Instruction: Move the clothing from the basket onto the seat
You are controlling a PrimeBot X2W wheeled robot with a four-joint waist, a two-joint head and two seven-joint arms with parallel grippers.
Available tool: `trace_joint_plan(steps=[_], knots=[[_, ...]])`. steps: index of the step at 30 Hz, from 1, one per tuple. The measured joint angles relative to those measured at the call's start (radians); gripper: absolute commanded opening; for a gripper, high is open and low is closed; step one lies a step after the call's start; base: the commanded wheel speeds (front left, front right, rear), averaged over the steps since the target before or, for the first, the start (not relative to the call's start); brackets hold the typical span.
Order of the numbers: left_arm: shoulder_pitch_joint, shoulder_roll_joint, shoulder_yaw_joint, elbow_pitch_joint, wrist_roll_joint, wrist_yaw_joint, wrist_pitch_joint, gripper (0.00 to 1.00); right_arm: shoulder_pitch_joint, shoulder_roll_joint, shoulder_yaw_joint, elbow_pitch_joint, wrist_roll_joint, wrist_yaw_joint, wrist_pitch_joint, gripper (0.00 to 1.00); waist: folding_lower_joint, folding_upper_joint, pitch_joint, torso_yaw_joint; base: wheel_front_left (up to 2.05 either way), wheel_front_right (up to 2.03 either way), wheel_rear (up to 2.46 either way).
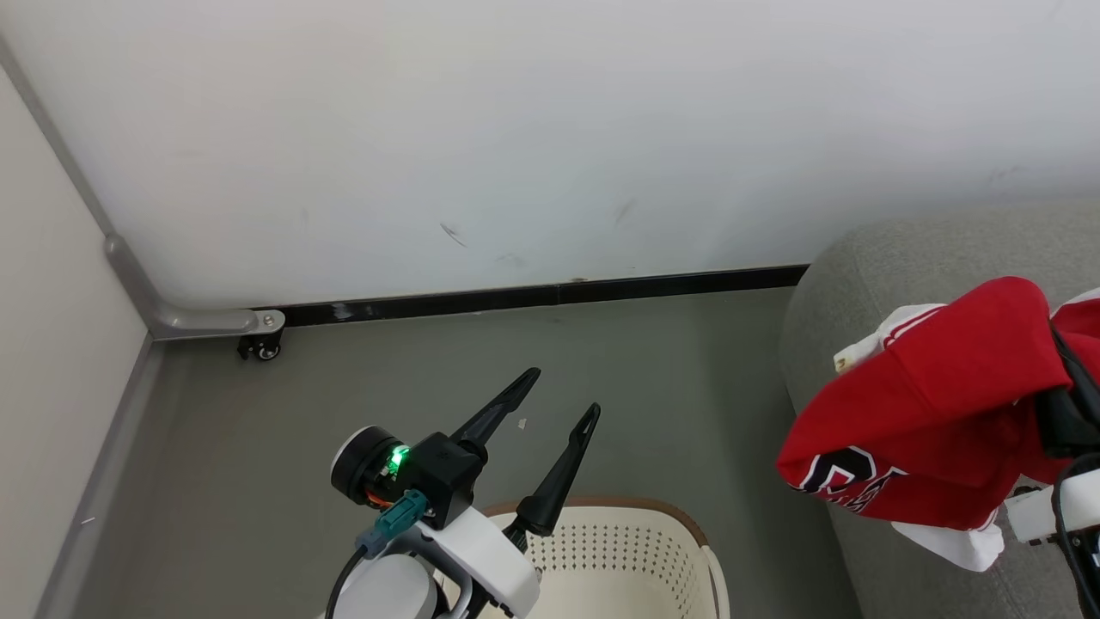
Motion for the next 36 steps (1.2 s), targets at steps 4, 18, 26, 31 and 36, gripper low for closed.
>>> trace_joint_plan(steps=[4,18,26,31,36], knots=[[0.000,-0.002,-0.001,0.002,-0.001,-0.001,-0.004,1.00,0.026,0.011,-0.005,-0.034,-0.002,0.000,0.000,0.00,0.0000,0.0000,-0.001,-0.024,0.00,0.00,0.00],[0.000,-0.003,0.009,-0.001,0.001,0.005,-0.008,1.00,0.033,0.040,0.015,-0.106,0.024,0.000,0.021,0.00,0.0000,0.0000,0.011,-0.109,0.00,0.00,0.00],[0.000,-0.003,0.016,-0.019,0.014,0.019,-0.009,1.00,-0.019,0.017,0.004,-0.100,0.082,0.000,0.048,0.00,0.0000,0.0000,0.035,-0.132,0.00,0.00,0.00],[-0.004,-0.003,0.016,-0.030,0.023,0.019,-0.009,1.00,-0.105,-0.032,-0.025,-0.085,0.098,0.000,0.075,0.00,0.0000,0.0000,0.054,-0.132,0.00,0.00,0.00],[-0.016,-0.002,0.012,-0.046,0.035,0.019,-0.013,1.00,-0.188,-0.066,-0.051,-0.030,0.127,0.000,0.110,0.00,0.0000,0.0000,0.075,-0.129,0.00,0.00,0.00]])
